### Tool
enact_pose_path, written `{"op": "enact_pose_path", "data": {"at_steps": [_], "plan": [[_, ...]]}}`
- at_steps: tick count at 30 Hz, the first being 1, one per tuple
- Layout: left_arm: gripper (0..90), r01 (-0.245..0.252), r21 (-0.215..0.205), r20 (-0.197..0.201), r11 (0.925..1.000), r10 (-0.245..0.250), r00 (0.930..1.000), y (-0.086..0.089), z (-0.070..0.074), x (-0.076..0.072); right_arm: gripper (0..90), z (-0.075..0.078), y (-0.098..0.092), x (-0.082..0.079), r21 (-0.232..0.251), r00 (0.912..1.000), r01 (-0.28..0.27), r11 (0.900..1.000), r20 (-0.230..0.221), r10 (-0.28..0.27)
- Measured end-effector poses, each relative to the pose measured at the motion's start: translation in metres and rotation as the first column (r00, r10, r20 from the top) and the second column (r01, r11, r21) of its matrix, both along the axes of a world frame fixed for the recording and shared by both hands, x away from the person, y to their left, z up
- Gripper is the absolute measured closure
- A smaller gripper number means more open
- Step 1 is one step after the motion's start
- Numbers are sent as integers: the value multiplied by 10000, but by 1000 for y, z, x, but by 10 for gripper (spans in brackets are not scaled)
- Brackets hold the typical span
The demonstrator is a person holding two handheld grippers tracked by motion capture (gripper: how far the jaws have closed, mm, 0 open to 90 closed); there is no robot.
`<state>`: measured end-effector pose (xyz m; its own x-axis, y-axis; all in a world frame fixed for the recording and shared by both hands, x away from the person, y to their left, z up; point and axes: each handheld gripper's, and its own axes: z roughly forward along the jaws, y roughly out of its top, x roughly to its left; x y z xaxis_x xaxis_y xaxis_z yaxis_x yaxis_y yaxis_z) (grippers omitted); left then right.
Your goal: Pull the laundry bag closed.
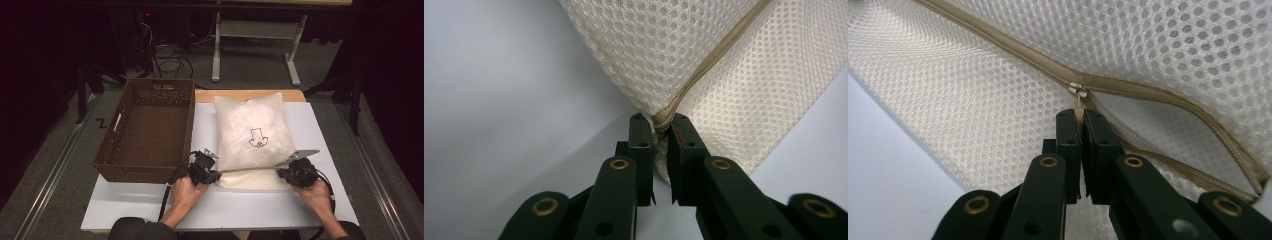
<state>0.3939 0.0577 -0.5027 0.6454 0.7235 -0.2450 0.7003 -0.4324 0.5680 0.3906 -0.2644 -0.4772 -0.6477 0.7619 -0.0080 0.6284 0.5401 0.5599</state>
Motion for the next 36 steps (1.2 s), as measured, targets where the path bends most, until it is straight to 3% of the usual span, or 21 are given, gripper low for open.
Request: {"op": "enact_pose_path", "data": {"at_steps": [13,23,36], "plan": [[815,37,0,-27,10000,-37,10000,0,0,0,877,0,-5,0,20,9994,343,9994,-52,-343],[815,103,154,-295,9998,-98,9995,-3,1,5,877,0,-21,-5,183,9959,901,9958,5,-902],[814,86,172,-408,9998,-78,9991,-3,2,6,877,0,-33,-5,264,9936,1128,9933,37,-1130]]}}
